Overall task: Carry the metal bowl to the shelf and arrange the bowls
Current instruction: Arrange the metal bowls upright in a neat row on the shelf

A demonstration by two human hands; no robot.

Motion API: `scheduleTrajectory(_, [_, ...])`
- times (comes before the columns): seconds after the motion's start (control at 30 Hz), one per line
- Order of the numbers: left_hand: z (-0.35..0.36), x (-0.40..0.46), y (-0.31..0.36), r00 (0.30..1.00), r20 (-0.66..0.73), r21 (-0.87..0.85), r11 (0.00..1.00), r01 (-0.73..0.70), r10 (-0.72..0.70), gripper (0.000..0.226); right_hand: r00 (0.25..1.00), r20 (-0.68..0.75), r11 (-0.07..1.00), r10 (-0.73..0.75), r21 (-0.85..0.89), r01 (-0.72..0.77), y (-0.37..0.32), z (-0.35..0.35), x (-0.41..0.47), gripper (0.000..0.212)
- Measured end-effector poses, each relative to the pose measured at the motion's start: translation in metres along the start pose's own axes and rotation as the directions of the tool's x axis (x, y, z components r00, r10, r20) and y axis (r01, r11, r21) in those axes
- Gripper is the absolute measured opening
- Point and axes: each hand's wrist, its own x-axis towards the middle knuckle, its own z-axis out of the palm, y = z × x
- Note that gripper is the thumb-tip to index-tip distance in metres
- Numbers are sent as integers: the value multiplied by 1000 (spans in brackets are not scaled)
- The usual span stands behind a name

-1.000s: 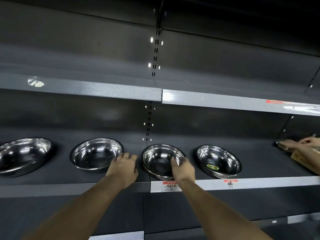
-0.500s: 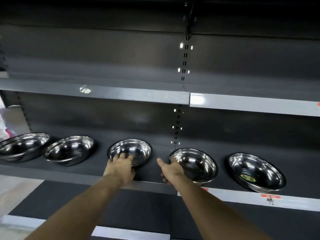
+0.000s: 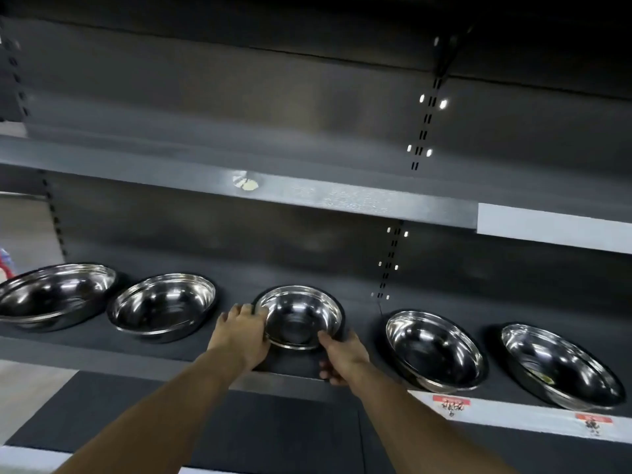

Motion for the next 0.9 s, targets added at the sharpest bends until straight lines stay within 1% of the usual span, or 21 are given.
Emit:
scheduleTrajectory(0.07, [2, 8, -16, 1000, -1, -17, 999, -27, 27, 58, 999, -41, 998, 25, 61, -22, -2, 18, 0, 48])
scheduleTrajectory(0.17, [4, 18, -36, 996, 4, -31, 996, -85, 85, 59, 983, -181, 988, 35, 153, -7, -7, 39, 0, 31])
scheduleTrajectory(0.27, [6, 23, -48, 989, 10, -27, 989, -145, 145, 60, 957, -281, 979, 73, 205, -15, -11, 50, -2, 25])
scheduleTrajectory(0.4, [6, 22, -54, 980, -7, -36, 980, -197, 197, 58, 936, -338, 976, 100, 215, -27, -11, 52, -8, 22])
scheduleTrajectory(0.5, [6, 18, -54, 976, -5, -52, 975, -218, 218, 59, 925, -369, 984, 87, 175, -22, -7, 46, -15, 26])
scheduleTrajectory(0.53, [6, 17, -53, 975, -4, -53, 974, -221, 221, 58, 924, -375, 988, 79, 156, -21, -6, 43, -17, 28])
scheduleTrajectory(0.63, [5, 11, -49, 974, -5, -33, 974, -226, 226, 55, 920, -388, 999, 51, 29, -42, -1, 31, -21, 35])
scheduleTrajectory(0.67, [4, 9, -47, 974, -2, -31, 973, -227, 227, 54, 919, -392, 999, 49, 21, -44, 1, 27, -22, 36])
scheduleTrajectory(0.8, [2, 3, -39, 975, 8, -22, 974, -224, 224, 51, 926, -372, 998, 59, 57, -40, 8, 18, -26, 35])
scheduleTrajectory(0.9, [3, -3, -36, 976, 19, -23, 976, -217, 218, 53, 931, -360, 998, 52, 49, -37, 10, 13, -26, 36])
